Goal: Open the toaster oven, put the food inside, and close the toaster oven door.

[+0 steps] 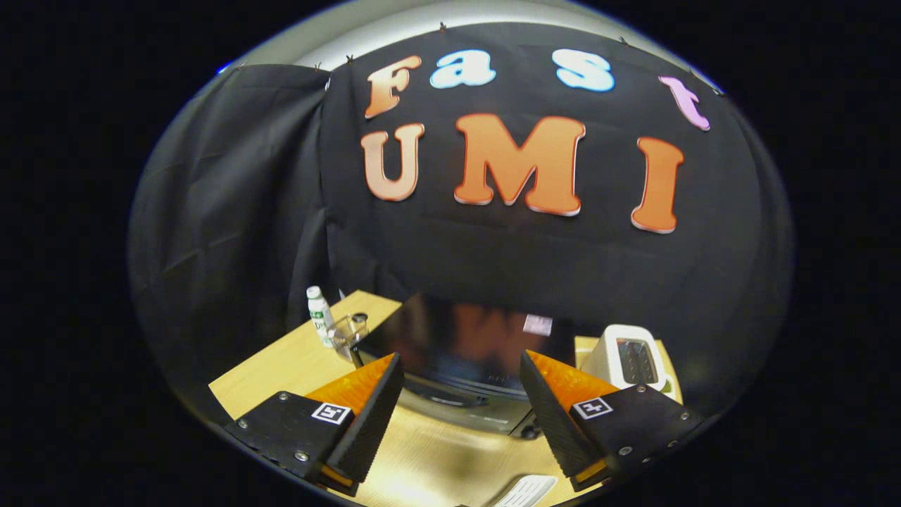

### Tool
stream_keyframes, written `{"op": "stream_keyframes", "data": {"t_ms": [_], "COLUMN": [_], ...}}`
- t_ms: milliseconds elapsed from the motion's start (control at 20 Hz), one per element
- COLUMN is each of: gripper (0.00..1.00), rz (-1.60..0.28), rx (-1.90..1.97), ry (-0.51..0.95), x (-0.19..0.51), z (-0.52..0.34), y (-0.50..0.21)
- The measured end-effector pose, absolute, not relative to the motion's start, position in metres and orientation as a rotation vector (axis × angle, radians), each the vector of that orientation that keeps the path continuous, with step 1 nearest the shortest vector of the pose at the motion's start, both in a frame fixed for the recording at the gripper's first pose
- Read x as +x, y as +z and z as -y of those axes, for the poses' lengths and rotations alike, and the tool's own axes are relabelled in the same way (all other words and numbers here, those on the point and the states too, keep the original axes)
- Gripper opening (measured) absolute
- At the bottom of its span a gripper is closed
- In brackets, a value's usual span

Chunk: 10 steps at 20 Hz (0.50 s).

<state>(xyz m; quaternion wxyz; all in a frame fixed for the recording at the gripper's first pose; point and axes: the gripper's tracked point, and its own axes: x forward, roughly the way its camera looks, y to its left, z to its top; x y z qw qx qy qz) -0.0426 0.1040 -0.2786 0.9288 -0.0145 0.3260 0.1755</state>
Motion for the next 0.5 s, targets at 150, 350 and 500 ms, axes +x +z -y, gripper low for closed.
{"op": "stream_keyframes", "data": {"t_ms": [150, 350, 500], "gripper": [0.99, 1.00, 0.99], "rz": [-0.546, -0.417, -0.327], "rx": [-0.028, -0.029, -0.031], "ry": [0.349, 0.303, 0.266], "x": [-0.020, 0.001, 0.007], "z": [-0.095, -0.075, -0.056], "y": [-0.220, -0.154, -0.110]}}
